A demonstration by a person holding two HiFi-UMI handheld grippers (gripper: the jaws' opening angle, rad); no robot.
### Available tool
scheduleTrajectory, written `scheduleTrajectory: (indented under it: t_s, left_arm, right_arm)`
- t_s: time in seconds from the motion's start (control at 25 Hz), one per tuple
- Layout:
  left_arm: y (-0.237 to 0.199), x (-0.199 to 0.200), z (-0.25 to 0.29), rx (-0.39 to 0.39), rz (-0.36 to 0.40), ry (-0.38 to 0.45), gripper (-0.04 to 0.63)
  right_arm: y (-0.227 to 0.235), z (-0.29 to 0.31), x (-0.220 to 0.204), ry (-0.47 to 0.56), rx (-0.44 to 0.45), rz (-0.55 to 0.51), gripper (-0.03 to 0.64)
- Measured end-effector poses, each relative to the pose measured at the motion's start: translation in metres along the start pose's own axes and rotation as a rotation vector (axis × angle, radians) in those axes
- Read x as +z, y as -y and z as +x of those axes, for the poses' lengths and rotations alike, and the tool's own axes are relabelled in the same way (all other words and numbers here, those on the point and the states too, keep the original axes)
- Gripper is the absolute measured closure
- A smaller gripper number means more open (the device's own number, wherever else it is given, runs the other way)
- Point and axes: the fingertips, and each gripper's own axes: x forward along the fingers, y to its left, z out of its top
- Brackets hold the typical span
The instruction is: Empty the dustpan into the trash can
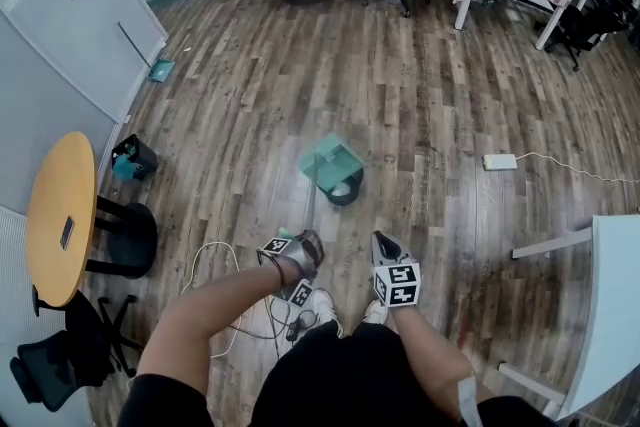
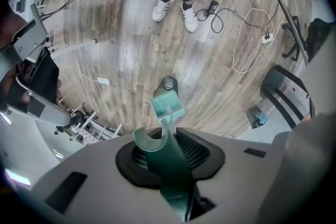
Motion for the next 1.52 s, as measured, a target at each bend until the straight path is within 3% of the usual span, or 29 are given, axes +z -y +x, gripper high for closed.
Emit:
scheduleTrajectory:
  t_s: [0.16,0.44,0.6,0.76,1.04,1.16,1.36,1.52]
  left_arm:
    - [-0.004,-0.002,0.004,-0.009,-0.100,-0.001,0.497]
    - [0.000,-0.022,0.009,-0.061,-0.472,0.016,0.498]
    - [-0.006,-0.038,0.007,-0.074,-0.745,0.040,0.499]
    - [-0.007,-0.041,0.010,-0.100,-1.093,0.070,0.499]
    - [0.007,-0.063,0.005,-0.090,-1.536,0.030,0.497]
    - [0.011,-0.083,0.002,-0.061,-1.787,0.052,0.492]
    - [0.036,-0.102,0.004,-0.071,-2.289,0.090,0.492]
    - [0.059,-0.108,0.004,-0.057,-2.522,0.085,0.494]
  right_arm:
    - [0.002,-0.002,-0.002,-0.004,0.004,0.002,0.592]
    - [-0.001,-0.001,-0.007,-0.024,0.019,-0.005,0.592]
    - [-0.006,0.002,-0.007,-0.033,0.036,-0.016,0.592]
    - [-0.009,0.004,-0.006,-0.037,0.048,-0.026,0.592]
    - [-0.009,0.003,-0.009,-0.050,0.049,-0.040,0.592]
    - [-0.012,0.005,-0.007,-0.056,0.058,-0.045,0.592]
    - [-0.020,0.009,-0.009,-0.065,0.073,-0.061,0.592]
    - [-0.022,0.012,-0.011,-0.076,0.073,-0.066,0.592]
